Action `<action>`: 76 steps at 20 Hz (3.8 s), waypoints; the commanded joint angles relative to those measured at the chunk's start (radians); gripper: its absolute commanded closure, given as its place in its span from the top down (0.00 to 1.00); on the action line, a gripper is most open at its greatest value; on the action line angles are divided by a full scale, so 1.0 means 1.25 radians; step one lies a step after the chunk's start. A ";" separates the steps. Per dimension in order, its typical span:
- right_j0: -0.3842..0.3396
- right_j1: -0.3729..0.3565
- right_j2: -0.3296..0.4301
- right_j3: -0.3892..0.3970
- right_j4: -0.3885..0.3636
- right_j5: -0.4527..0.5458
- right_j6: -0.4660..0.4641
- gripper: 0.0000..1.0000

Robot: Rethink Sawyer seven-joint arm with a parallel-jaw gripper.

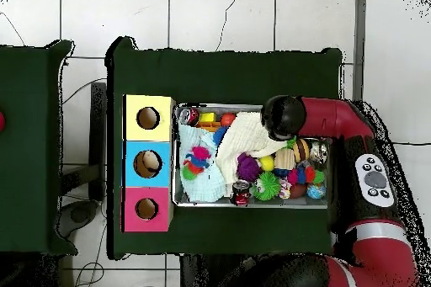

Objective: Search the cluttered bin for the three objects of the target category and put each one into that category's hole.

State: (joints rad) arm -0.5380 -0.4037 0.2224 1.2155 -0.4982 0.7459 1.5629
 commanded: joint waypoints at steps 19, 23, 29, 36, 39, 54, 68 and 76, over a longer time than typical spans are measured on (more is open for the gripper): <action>-0.070 0.083 0.087 -0.061 -0.084 0.166 -0.279 1.00; -0.097 0.081 0.126 -0.018 -0.057 0.127 -0.275 1.00; -0.155 0.042 0.210 0.060 -0.024 0.057 -0.264 1.00; -0.192 -0.003 0.272 0.134 -0.042 -0.001 -0.233 1.00; -0.199 -0.008 0.286 0.141 -0.050 0.002 -0.228 1.00; -0.165 0.060 0.254 0.034 -0.135 0.084 -0.255 1.00; -0.135 0.026 0.213 0.032 -0.208 0.119 -0.240 1.00; -0.090 0.126 0.163 -0.024 -0.275 0.116 -0.196 1.00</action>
State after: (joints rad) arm -0.6960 -0.3767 0.4846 1.2225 -0.7119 0.7999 1.5536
